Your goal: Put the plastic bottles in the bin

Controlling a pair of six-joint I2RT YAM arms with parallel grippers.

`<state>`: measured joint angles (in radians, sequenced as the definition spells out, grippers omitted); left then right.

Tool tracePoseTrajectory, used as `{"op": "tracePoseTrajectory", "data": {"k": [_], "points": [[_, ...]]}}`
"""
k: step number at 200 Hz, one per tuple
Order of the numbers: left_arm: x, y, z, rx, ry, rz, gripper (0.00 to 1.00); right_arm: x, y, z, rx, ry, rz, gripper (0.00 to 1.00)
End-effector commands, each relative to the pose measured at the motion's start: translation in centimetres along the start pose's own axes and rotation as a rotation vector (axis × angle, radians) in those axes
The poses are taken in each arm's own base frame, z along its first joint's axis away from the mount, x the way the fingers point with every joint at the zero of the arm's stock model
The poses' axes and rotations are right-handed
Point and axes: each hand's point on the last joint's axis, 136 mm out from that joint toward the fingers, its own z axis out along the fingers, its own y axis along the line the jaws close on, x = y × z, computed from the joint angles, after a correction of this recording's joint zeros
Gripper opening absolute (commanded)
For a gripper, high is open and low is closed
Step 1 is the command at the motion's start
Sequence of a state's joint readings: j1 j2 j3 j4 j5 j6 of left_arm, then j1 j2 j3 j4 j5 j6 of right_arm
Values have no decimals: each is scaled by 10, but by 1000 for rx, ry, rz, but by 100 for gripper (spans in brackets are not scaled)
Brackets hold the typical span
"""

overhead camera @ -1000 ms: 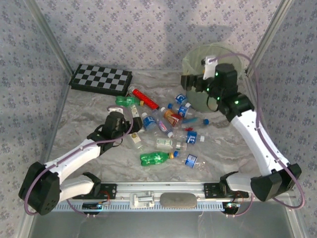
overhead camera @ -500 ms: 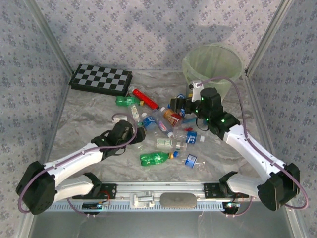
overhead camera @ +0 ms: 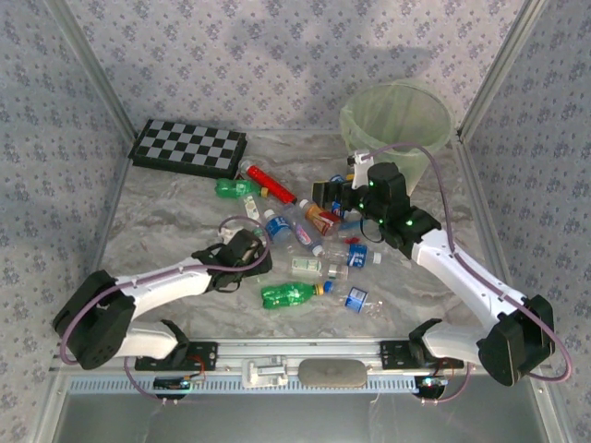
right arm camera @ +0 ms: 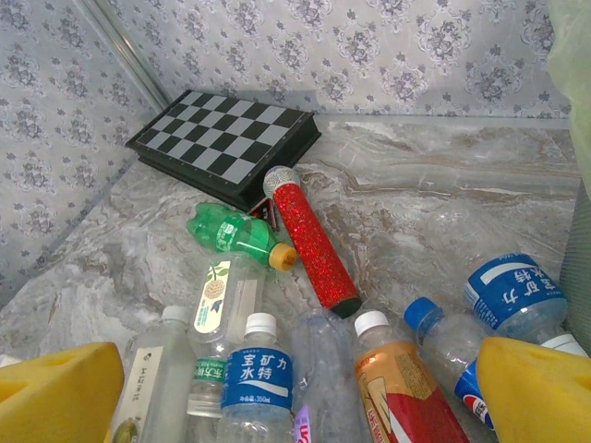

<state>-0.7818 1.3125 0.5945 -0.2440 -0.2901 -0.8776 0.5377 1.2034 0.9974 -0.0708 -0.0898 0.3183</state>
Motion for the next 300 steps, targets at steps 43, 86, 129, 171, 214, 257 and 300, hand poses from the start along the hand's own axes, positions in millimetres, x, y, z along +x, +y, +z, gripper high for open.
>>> {"op": "tracePoseTrajectory", "data": {"k": [43, 86, 129, 171, 214, 257, 300], "points": [[-11, 16, -3, -80, -75, -3, 98, -11, 3, 4, 10, -28, -8, 100], [-8, 15, 2, -63, -77, -13, 85, -11, 5, 9, 5, -16, -10, 100], [-5, 13, 8, -54, -71, -21, 75, -10, 5, 10, 8, -10, -16, 100], [-5, 13, 10, -45, -77, -28, 59, -10, 6, 8, 12, -5, -22, 100], [-14, 25, 3, -72, -119, -44, 52, -13, 6, 4, 16, -13, -28, 100], [-54, 37, -31, -51, -271, -52, 50, -14, 11, 4, -5, -15, -23, 100], [-106, 24, -80, 114, -502, -46, 48, -21, 26, 3, -81, -17, 0, 100]]}}
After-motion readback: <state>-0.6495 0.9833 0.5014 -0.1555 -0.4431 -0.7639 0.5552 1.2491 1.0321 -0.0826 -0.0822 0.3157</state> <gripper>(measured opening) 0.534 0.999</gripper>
